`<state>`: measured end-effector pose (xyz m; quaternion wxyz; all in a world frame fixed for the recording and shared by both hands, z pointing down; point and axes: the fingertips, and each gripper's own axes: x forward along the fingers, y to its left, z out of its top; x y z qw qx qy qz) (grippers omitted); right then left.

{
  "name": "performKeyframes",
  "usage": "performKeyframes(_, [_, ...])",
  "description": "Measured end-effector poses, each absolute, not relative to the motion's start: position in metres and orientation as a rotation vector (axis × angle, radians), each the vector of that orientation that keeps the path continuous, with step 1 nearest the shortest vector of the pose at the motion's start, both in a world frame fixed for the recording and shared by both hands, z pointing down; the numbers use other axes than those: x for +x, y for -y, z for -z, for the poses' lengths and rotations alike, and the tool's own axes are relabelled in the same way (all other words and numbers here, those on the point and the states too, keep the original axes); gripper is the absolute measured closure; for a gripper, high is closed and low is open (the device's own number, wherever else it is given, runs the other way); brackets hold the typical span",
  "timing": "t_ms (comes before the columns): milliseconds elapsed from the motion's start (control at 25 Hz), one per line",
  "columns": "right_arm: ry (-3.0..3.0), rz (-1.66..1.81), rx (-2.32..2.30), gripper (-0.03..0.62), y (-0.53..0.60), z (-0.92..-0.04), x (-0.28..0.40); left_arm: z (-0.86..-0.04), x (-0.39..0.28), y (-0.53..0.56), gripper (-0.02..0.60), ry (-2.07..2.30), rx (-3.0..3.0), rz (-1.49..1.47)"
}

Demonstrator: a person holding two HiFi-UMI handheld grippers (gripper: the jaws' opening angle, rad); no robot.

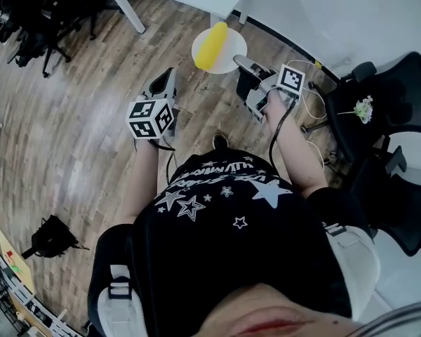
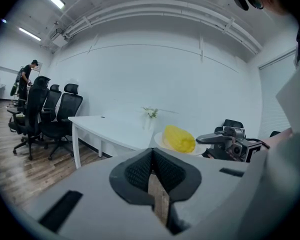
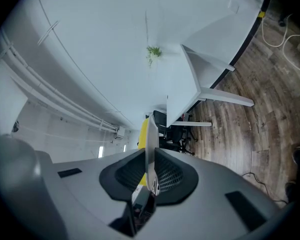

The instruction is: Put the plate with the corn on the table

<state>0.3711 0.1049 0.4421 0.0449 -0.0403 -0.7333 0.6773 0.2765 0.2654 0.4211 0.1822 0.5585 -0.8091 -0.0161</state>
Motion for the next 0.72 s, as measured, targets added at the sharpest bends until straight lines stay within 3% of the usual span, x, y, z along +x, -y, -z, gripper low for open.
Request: performKeyframes(720, [2.179, -2.033, -0.263, 0.554, -0.045, -0.451, 0.305, -0.437, 0.226, -0.226, 0.574, 2.359, 1.422, 0.021])
